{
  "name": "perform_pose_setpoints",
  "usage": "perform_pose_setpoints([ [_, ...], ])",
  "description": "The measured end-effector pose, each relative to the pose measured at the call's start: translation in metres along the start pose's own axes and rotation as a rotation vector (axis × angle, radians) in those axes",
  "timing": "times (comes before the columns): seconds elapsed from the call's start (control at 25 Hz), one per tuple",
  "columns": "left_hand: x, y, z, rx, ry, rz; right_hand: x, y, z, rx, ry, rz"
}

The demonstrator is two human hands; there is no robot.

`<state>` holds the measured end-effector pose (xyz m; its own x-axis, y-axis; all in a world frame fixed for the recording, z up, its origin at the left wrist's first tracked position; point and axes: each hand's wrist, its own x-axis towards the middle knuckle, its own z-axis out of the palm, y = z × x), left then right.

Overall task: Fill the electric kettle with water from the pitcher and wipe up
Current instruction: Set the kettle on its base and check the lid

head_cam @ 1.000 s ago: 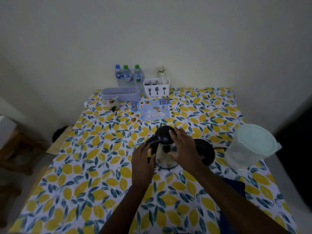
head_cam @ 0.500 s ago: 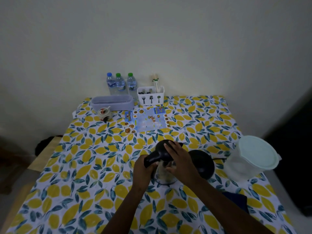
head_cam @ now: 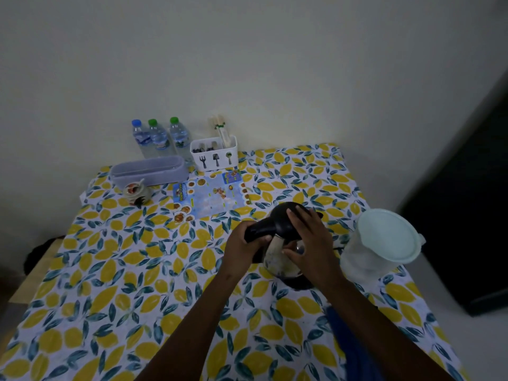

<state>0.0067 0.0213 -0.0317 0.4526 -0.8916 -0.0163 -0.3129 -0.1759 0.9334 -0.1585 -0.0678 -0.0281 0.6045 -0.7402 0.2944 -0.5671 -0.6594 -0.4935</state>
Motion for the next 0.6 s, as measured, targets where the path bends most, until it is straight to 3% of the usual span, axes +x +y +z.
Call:
perform_pose_setpoints([
  [0.28,0.030,-0.005,0.038,-0.006,-0.125,-0.035,-0.016,0.031,-0.006,-0.007,0.038,0.143],
  [0.6,0.029,-0.019,0.031,0.030,-0.115,-0.039,-0.016,0.028,0.008,-0.035,0.046,0.109],
])
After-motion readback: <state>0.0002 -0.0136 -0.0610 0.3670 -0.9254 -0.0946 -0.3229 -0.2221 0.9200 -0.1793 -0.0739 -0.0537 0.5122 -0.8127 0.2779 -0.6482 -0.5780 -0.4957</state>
